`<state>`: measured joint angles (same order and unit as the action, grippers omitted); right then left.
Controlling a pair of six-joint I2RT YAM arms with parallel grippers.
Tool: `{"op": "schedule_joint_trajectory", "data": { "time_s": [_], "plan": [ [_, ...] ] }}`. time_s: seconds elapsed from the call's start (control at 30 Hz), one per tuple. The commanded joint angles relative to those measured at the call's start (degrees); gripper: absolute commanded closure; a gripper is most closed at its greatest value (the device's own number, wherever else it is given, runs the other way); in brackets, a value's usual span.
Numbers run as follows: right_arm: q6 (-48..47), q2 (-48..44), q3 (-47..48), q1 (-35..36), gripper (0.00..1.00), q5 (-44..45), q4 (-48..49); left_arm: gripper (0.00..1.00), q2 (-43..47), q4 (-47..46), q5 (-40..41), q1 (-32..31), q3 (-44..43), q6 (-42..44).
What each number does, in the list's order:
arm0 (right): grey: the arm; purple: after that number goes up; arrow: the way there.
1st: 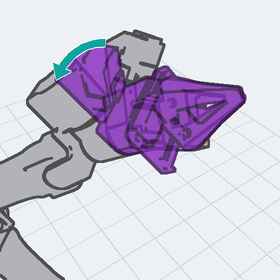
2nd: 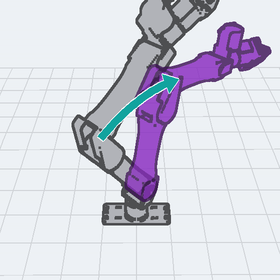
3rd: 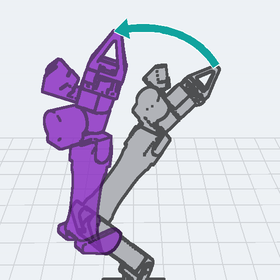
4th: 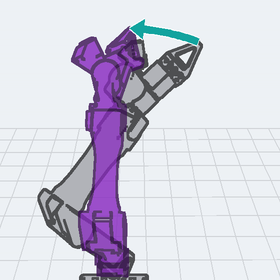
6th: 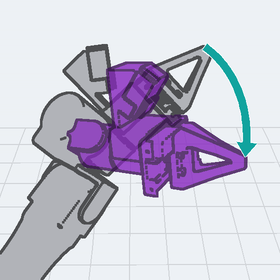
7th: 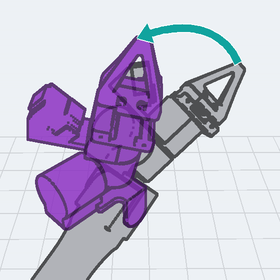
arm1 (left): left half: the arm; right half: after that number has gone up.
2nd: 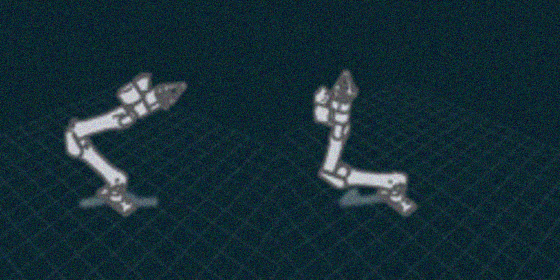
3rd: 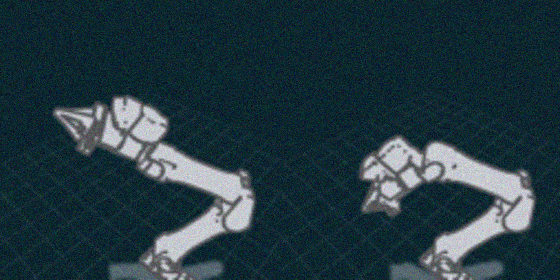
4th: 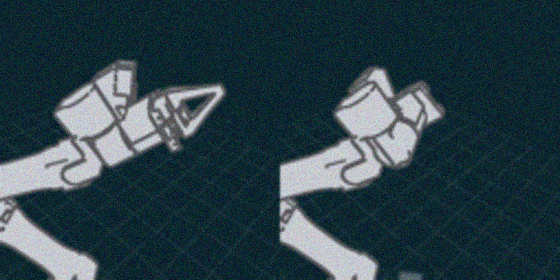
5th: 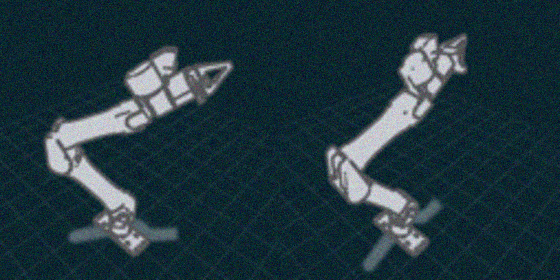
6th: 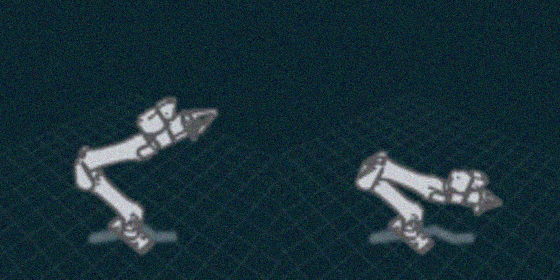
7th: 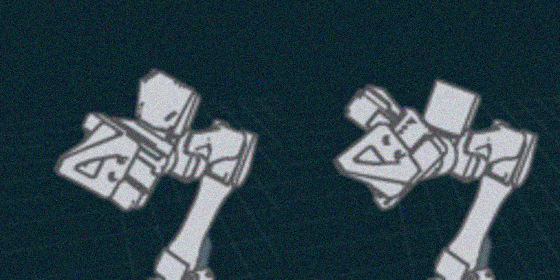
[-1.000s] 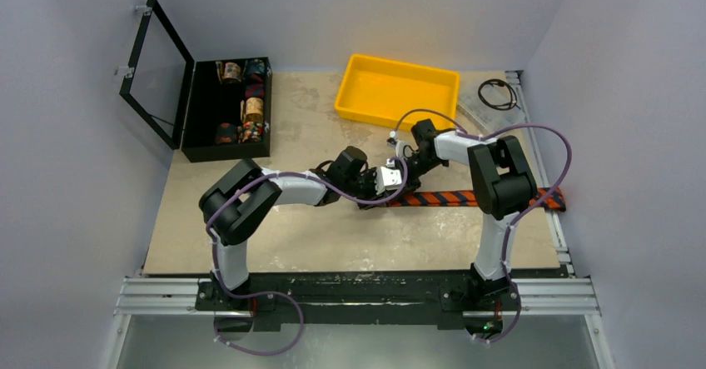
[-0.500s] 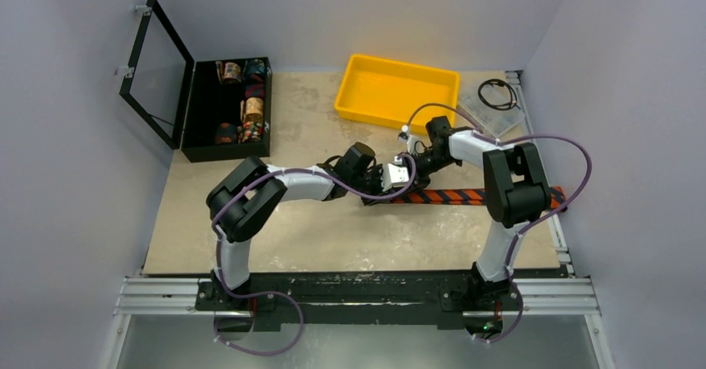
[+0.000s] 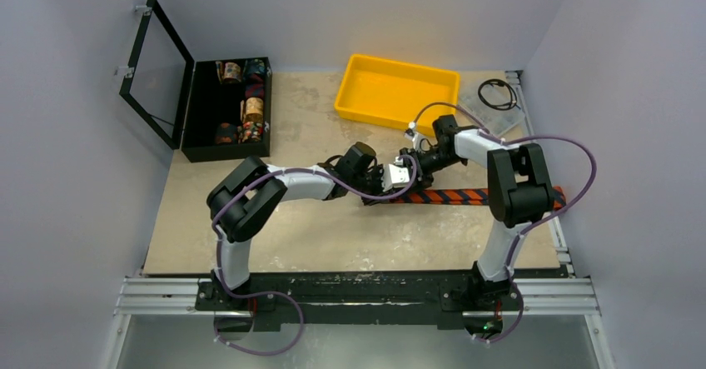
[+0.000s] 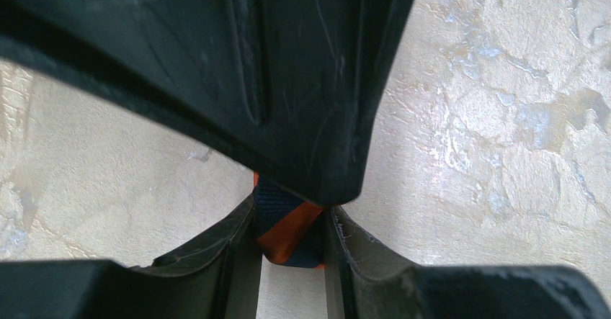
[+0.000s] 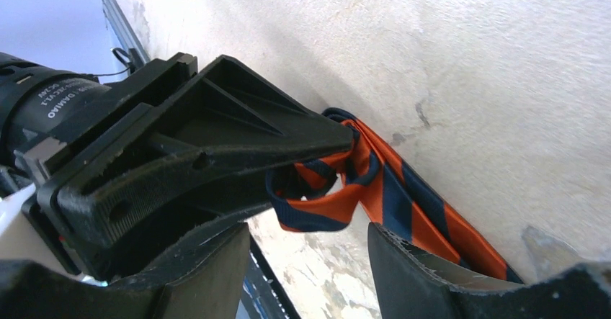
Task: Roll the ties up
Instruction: Roll the tie at the center of the board.
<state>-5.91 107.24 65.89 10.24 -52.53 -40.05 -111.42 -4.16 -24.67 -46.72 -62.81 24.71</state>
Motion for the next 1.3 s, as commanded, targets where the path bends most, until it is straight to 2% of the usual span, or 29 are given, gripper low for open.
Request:
{"op": "schedule_joint_trajectory", "data": {
  "time_s": [0.0, 0.07, 0.3, 0.4, 0.5, 0.67, 0.87, 1.07, 1.27],
  "plan": [
    [2.04, 1.81, 2.42, 2.12, 0.41, -0.29, 2.68, 0.71, -5.52, 14.58, 6.47, 0.31, 3.22, 1.66],
    [2.20, 3.01, 2.60, 2.16, 0.46, 0.92, 3.16, 0.71, -5.37, 14.66, 6.48, 0.31, 3.20, 1.68],
    [1.76, 3.33, 2.22, 1.60, 0.88, 10.11, 4.15, 0.70, -4.04, 14.11, 5.29, 0.27, 4.25, 2.00],
    [0.53, 3.94, 2.47, 1.77, 1.00, 13.50, 3.45, 0.67, -2.93, 13.17, 3.24, 0.59, 5.04, 1.90],
    [-0.21, 5.49, 2.32, 2.59, 1.00, 17.37, 3.97, 0.56, -0.02, 8.80, -1.20, 1.69, 7.87, 1.07],
    [-0.42, 7.93, 1.41, 4.01, 1.00, 23.08, 4.68, 0.39, 6.71, -7.91, -9.48, 5.81, 15.35, -4.17],
    [0.33, 10.11, 2.32, 4.86, 1.00, 26.19, 3.98, 0.34, 6.95, -18.59, -11.84, 6.49, 18.68, -5.63],
    [0.98, 10.22, 1.57, 4.98, 1.00, 25.52, 4.65, 0.30, 1.44, -26.48, -10.36, 4.68, 14.75, -13.28],
    [1.51, 9.58, 0.93, 5.51, 1.00, 21.03, 5.63, 0.32, -2.91, -28.05, -5.92, 1.01, 11.28, -13.74]
  ]
}}
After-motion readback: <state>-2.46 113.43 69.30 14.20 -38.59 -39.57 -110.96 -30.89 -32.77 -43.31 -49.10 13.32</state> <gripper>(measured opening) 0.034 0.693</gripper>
